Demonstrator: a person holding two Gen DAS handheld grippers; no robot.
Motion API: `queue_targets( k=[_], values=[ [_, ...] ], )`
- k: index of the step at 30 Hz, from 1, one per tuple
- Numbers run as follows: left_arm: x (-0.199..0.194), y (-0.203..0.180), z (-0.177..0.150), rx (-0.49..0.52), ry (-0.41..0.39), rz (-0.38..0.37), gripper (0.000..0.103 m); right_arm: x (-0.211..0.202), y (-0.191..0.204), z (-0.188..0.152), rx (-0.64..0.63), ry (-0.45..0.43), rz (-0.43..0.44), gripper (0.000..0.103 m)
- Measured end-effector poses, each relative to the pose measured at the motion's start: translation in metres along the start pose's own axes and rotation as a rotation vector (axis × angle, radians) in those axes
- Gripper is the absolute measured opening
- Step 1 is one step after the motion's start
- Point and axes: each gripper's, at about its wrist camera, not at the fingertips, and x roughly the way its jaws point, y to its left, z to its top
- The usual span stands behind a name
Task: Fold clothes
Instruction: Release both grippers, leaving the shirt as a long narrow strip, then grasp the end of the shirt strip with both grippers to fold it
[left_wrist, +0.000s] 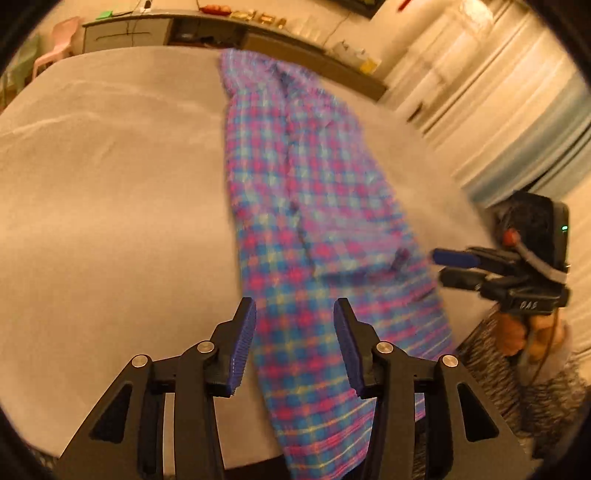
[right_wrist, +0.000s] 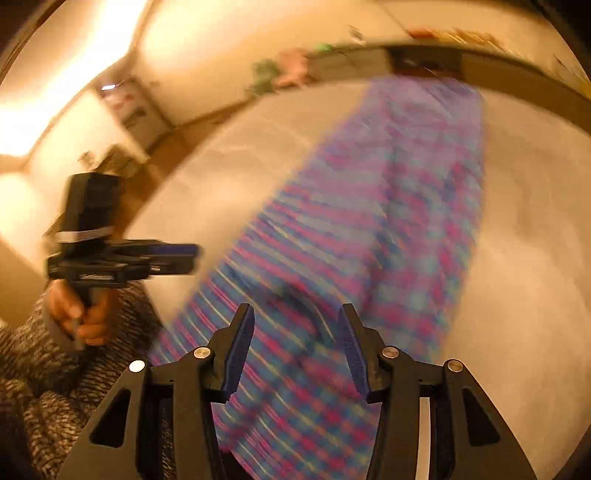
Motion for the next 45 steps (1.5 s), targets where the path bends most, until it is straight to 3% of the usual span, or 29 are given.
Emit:
queue_targets(
  k=[4, 6, 9, 11, 12, 13, 15, 18, 22, 25, 26, 27, 28, 29, 32, 34, 36, 38, 41, 43, 44, 45],
  values=[
    [0.002, -0.002, -0.026, -0.003, 0.034, 0.002, 0.047, -0.012, -0.013, -0.037, 0.124, 0.001, -0.108, 0.061],
    [0.004, -0.005, -0.036, 0.011, 0.045, -0.017, 0.050, -0.017, -0.015, -0.054, 0.157, 0.008, -0.149, 0.062],
    [0.003, -0.015, -0.044, 0.042, 0.049, -0.028, 0.052, -0.011, -0.004, -0.075, 0.139, 0.059, -0.150, 0.062],
    [0.003, -0.021, -0.047, 0.067, 0.056, -0.034, 0.046, -0.006, 0.012, -0.082, 0.062, 0.079, -0.186, 0.061],
    [0.004, -0.024, -0.048, 0.080, 0.060, -0.038, 0.020, -0.003, 0.018, -0.083, 0.033, 0.092, -0.195, 0.041],
    [0.002, -0.025, -0.046, 0.076, 0.061, -0.061, 0.010, 0.000, 0.023, -0.083, 0.006, 0.105, -0.201, 0.020],
    [-0.003, -0.025, -0.038, 0.045, 0.057, -0.135, 0.007, 0.001, 0.026, -0.081, -0.003, 0.115, -0.185, 0.010],
    [-0.013, -0.021, -0.022, -0.016, 0.044, -0.257, 0.005, -0.009, 0.022, -0.068, 0.038, 0.090, -0.106, 0.007],
    [-0.021, 0.001, 0.068, -0.196, -0.029, -0.388, 0.005, -0.041, -0.016, 0.003, 0.165, -0.070, 0.069, 0.006],
    [0.000, 0.024, 0.142, -0.307, -0.063, -0.392, 0.010, -0.036, -0.070, 0.071, 0.295, -0.169, 0.119, 0.009],
    [0.014, 0.032, 0.162, -0.327, -0.054, -0.373, 0.017, -0.027, -0.090, 0.084, 0.350, -0.189, 0.139, 0.012],
    [0.023, 0.041, 0.172, -0.348, -0.051, -0.334, 0.027, -0.017, -0.109, 0.094, 0.406, -0.208, 0.161, 0.025],
    [0.029, 0.052, 0.178, -0.374, -0.055, -0.284, 0.032, -0.005, -0.129, 0.098, 0.467, -0.212, 0.150, 0.051],
    [0.031, 0.061, 0.180, -0.387, -0.076, -0.269, 0.036, 0.002, -0.141, 0.096, 0.515, -0.209, 0.131, 0.056],
    [0.027, 0.085, 0.166, -0.427, -0.153, -0.259, 0.051, 0.012, -0.154, 0.075, 0.564, -0.184, 0.139, 0.056],
    [0.033, 0.088, 0.162, -0.423, -0.164, -0.258, 0.056, 0.013, -0.148, 0.068, 0.537, -0.175, 0.131, 0.056],
    [0.050, 0.073, 0.162, -0.342, -0.115, -0.247, 0.059, 0.015, -0.143, 0.067, 0.505, -0.168, 0.116, 0.057],
    [0.067, 0.054, 0.161, -0.250, -0.069, -0.186, 0.059, 0.030, -0.142, 0.071, 0.470, -0.146, 0.072, 0.057],
    [0.079, 0.025, 0.158, -0.130, -0.060, -0.158, 0.059, 0.056, -0.143, 0.072, 0.429, -0.093, 0.002, 0.057],
    [0.081, 0.005, 0.158, -0.037, -0.091, -0.136, 0.057, 0.066, -0.136, 0.075, 0.367, -0.100, -0.053, 0.036],
    [0.081, -0.001, 0.157, -0.007, -0.104, -0.126, 0.047, 0.068, -0.133, 0.077, 0.343, -0.102, -0.067, 0.028],
    [0.081, -0.003, 0.157, 0.003, -0.112, -0.121, 0.009, 0.069, -0.130, 0.077, 0.325, -0.113, -0.072, 0.018]
  ],
)
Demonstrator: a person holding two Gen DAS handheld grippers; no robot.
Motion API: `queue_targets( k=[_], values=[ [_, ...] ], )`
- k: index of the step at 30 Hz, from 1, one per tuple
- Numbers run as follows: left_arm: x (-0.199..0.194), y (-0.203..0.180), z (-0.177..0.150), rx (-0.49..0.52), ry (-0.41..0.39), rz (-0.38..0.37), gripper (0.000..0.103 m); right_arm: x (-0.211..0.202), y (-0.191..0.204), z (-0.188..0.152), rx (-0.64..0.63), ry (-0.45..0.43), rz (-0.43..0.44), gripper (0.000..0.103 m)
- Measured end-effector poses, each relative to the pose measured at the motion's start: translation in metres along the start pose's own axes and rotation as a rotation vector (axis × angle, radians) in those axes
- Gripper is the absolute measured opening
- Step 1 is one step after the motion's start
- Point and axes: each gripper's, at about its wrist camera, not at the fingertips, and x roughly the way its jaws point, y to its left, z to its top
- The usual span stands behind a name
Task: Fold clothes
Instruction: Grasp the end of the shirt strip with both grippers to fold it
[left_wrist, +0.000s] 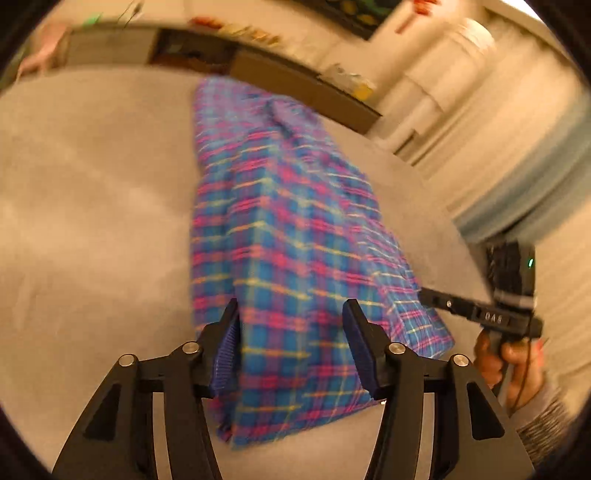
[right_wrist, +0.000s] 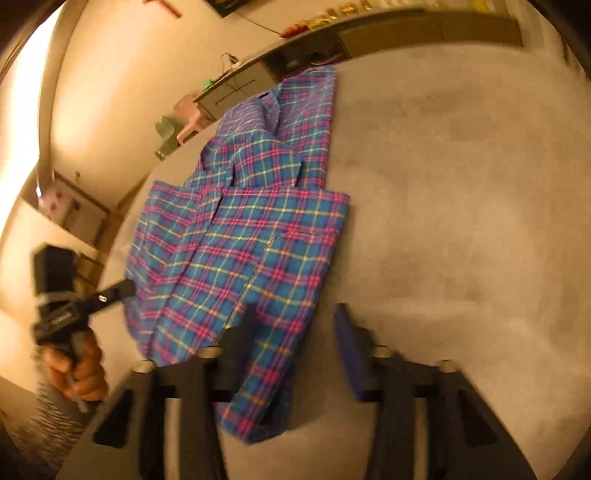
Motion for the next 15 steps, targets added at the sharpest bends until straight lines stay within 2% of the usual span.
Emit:
queue_targets(
  k=[1, 3, 7, 10, 13, 15],
  values=[
    [-0.001, 0.001, 0.001, -0.004, -0.004, 0.001, 0.005, 0.000, 0.003, -0.001, -0.017, -0.013, -0.001, 0.011],
    [-0.002, 0.002, 0.002, -0.013, -0.012, 0.002, 0.004, -0.001, 0.009, -0.001, -0.047, -0.032, 0.000, 0.005],
    [-0.032, 0.015, -0.003, -0.105, -0.095, -0.061, 0.004, -0.016, 0.019, 0.003, -0.091, -0.115, 0.059, 0.004],
    [-0.021, 0.043, -0.011, -0.221, -0.052, -0.085, 0.004, -0.019, 0.026, 0.004, -0.136, -0.137, 0.079, 0.004],
    [-0.003, 0.057, -0.020, -0.281, 0.008, -0.060, 0.004, 0.003, 0.024, 0.003, -0.134, -0.079, 0.042, 0.004],
    [-0.002, 0.056, -0.021, -0.284, 0.003, -0.050, 0.004, 0.018, 0.022, 0.002, -0.137, -0.042, 0.015, 0.004]
  ],
)
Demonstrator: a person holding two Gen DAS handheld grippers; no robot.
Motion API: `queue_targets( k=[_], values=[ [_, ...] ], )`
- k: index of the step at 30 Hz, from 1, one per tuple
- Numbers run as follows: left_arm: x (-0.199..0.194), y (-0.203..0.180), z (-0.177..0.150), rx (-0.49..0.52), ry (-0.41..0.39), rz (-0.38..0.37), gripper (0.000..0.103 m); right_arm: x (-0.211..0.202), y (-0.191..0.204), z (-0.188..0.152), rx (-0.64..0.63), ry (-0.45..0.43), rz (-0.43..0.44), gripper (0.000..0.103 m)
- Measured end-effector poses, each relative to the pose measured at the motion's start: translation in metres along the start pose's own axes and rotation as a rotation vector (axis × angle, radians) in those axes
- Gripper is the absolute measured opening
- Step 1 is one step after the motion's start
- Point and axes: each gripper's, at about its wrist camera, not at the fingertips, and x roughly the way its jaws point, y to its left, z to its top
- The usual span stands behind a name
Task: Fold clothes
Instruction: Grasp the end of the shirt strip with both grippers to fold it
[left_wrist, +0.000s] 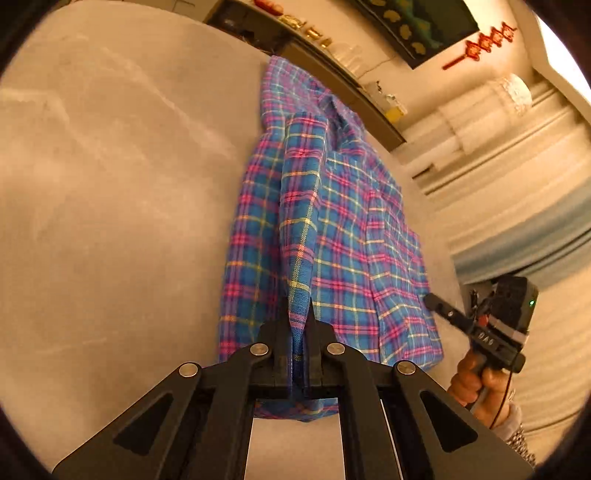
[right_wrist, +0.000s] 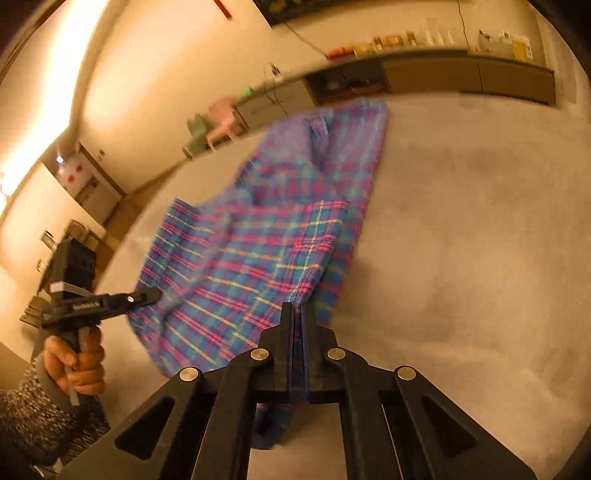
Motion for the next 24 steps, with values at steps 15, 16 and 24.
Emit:
queue_targets(
  k=[15, 16, 24],
  values=[
    [-0.025, 0.005, -0.043, -0.059, 0.106, -0.058, 0.011, 0.018, 0.016, -0.025, -0.020, 0.192, 0.036, 0.005],
    [-0.032, -0.004, -0.044, 0.007, 0.086, -0.003, 0.017, 0.015, 0.017, -0.026, -0.019, 0.184, 0.043, 0.005],
    [-0.011, -0.059, 0.001, 0.304, -0.026, 0.176, 0.058, 0.000, 0.021, -0.013, -0.020, 0.026, 0.043, 0.029]
  ],
)
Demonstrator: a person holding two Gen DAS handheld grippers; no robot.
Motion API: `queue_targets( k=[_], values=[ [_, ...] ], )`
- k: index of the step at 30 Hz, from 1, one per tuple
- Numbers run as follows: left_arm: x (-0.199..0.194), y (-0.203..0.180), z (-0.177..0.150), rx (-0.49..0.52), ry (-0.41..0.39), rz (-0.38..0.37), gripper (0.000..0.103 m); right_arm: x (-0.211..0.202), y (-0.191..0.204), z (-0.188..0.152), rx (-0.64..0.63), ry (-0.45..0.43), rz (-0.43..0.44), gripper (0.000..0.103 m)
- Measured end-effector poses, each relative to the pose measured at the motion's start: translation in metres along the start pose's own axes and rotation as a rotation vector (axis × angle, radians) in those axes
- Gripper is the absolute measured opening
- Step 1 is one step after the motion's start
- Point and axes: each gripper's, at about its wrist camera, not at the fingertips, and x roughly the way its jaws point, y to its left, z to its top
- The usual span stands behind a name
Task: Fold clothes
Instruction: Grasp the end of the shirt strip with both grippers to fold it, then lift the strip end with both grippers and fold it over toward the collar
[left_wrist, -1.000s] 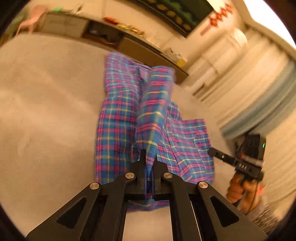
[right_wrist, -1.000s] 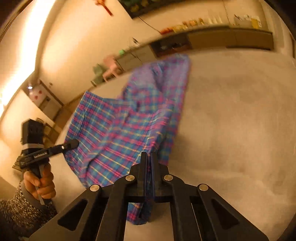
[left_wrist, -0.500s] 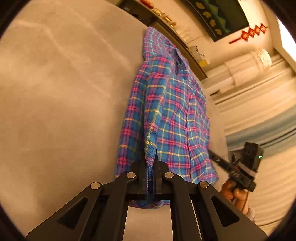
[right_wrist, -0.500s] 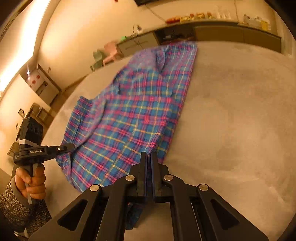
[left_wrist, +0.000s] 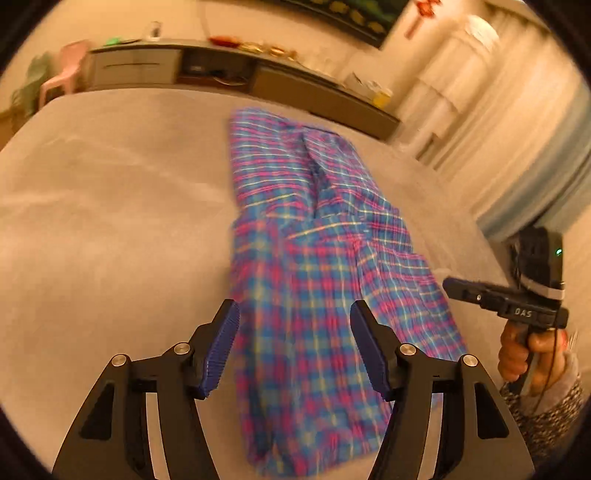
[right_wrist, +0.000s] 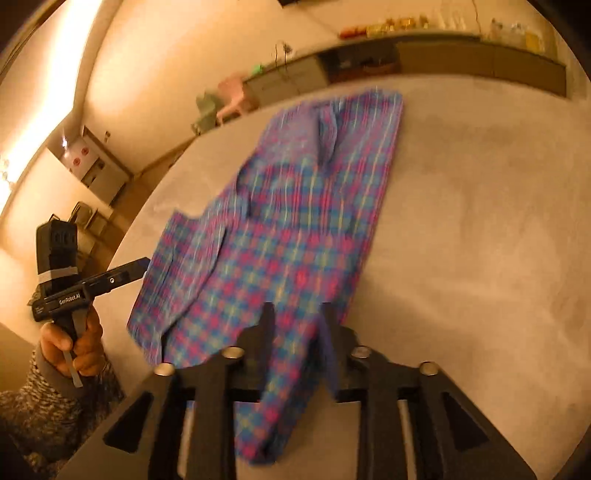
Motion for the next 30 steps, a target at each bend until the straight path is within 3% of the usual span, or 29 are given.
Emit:
queue_targets(
  k=[1, 2, 3, 6, 10, 12, 14, 17, 19, 21, 24, 25, 26, 28, 30],
  values=[
    [0.004, 0.005, -0.002, -0.009, 0.008, -0.018, 0.041, 0.004, 0.004, -0.001, -0.015, 0.003, -0.006, 0.029],
    [0.009, 0.010, -0.002, -0.026, 0.016, -0.049, 0.008, 0.009, 0.008, -0.002, -0.032, 0.011, -0.011, 0.029],
    [0.010, 0.016, -0.001, -0.062, 0.013, -0.090, 0.004, 0.014, 0.012, -0.004, -0.049, 0.019, -0.017, 0.026],
    [-0.002, 0.038, 0.000, -0.218, -0.013, -0.293, 0.004, 0.016, 0.017, -0.010, -0.070, 0.062, -0.024, 0.021],
    [0.023, 0.083, -0.009, -0.423, 0.089, -0.276, 0.004, 0.019, 0.011, -0.013, -0.057, 0.085, -0.035, 0.017],
    [0.033, 0.094, -0.016, -0.477, 0.126, -0.294, 0.005, 0.020, 0.010, -0.012, -0.054, 0.093, -0.039, 0.017],
    [0.031, 0.091, -0.014, -0.456, 0.130, -0.273, 0.006, 0.021, 0.010, -0.012, -0.055, 0.098, -0.041, 0.017],
    [-0.005, 0.074, -0.005, -0.335, 0.030, -0.099, 0.022, 0.013, 0.014, -0.005, -0.060, 0.076, -0.070, 0.021],
    [-0.032, 0.059, 0.001, -0.242, -0.057, 0.018, 0.023, -0.001, 0.018, -0.001, -0.070, 0.012, -0.066, 0.021],
    [-0.041, 0.039, 0.009, -0.148, -0.093, 0.020, 0.024, -0.009, 0.024, 0.004, -0.092, -0.040, -0.071, 0.021],
    [-0.008, 0.022, 0.013, -0.084, 0.036, -0.037, 0.024, 0.009, 0.026, 0.003, -0.117, 0.003, -0.106, 0.021],
    [0.006, 0.020, 0.012, -0.074, 0.075, -0.032, 0.024, 0.016, 0.023, 0.001, -0.119, 0.026, -0.110, 0.021],
    [0.020, 0.021, 0.011, -0.069, 0.106, -0.009, 0.015, 0.022, 0.021, -0.001, -0.120, 0.047, -0.112, 0.022],
    [0.043, 0.022, 0.010, -0.064, 0.158, 0.016, 0.015, 0.030, 0.017, 0.001, -0.111, 0.105, -0.122, 0.024],
    [0.048, 0.023, 0.012, -0.086, 0.163, -0.007, 0.015, 0.013, 0.014, 0.019, -0.100, 0.062, -0.110, 0.032]
  ],
)
